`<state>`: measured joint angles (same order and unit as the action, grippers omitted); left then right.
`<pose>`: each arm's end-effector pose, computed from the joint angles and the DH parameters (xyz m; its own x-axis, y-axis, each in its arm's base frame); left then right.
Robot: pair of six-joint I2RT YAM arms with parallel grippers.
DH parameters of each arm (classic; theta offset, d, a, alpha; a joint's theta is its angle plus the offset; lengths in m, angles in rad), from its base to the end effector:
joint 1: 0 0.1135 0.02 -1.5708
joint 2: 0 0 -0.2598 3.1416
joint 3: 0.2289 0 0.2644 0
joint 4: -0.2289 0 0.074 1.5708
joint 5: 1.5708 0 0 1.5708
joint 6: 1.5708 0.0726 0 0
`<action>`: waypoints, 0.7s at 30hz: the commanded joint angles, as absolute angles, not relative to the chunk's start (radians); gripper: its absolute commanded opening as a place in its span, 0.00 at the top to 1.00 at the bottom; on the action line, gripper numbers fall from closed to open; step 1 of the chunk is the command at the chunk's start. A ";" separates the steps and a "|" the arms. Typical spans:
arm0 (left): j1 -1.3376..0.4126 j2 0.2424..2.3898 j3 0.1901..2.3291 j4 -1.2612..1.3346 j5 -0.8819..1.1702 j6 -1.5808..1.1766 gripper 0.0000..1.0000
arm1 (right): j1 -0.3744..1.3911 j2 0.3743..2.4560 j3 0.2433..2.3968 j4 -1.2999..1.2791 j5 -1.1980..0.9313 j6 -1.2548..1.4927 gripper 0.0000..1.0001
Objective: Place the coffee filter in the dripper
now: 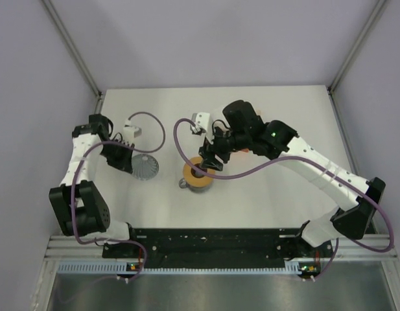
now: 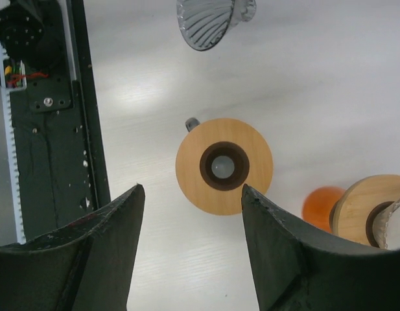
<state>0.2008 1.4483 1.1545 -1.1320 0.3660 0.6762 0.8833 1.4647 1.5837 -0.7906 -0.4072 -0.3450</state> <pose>0.2723 0.0289 0.2139 -0.8411 0.4252 -0.3343 0.5011 0.8452 -0.1858 0.2006 0.2896 0.3745 -0.0651 -0.5686 -0.8200 -0.9865 0.1603 -0.0328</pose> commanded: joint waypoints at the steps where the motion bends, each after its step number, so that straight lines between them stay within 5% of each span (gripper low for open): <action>1: 0.204 1.496 1.370 -1.293 0.572 0.497 1.00 | 0.894 1.411 1.566 -0.646 -0.387 -0.272 0.38; 13: 0.201 1.586 1.637 -1.483 0.851 0.307 1.00 | 0.983 1.488 1.483 -0.120 -0.020 0.113 0.37; 21: 0.195 1.546 1.603 -1.502 0.891 0.344 1.00 | 1.031 1.742 1.661 -0.141 0.115 0.100 0.36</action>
